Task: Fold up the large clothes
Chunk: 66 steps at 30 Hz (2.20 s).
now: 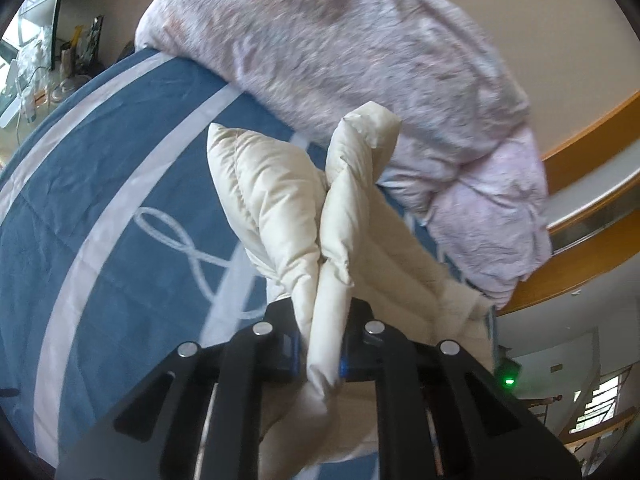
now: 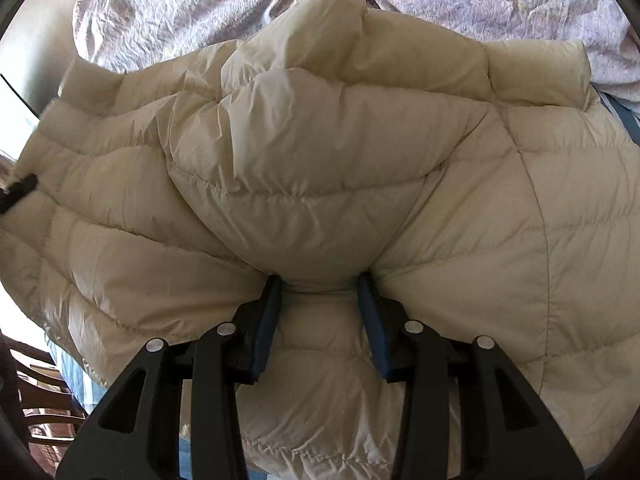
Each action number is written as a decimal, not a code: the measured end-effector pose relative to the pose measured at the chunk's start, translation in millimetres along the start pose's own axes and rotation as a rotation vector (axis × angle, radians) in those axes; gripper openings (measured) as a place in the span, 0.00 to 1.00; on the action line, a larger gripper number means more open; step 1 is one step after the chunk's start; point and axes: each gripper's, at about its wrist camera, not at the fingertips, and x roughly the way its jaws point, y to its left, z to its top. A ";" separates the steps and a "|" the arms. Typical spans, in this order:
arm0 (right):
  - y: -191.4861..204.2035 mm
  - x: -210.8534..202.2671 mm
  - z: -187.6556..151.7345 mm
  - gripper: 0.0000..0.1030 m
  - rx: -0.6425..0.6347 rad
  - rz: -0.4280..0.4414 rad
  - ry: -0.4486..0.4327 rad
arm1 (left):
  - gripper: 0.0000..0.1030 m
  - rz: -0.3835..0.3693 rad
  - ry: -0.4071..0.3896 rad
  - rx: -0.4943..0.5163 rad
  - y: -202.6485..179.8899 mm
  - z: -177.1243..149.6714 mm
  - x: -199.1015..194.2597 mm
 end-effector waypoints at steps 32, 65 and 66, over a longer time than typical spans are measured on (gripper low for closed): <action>-4.6 -15.1 -12.2 0.41 -0.039 0.006 -0.028 | 0.13 -0.171 0.078 0.116 -213.3 -69.6 34.9; -137.7 -122.8 -114.7 0.41 0.015 -0.061 -0.090 | 0.13 -0.127 0.189 0.190 -311.0 -142.6 122.4; -137.1 -123.9 -118.6 0.41 0.023 -0.062 -0.089 | 0.13 -0.126 0.193 0.192 -312.0 -144.4 124.1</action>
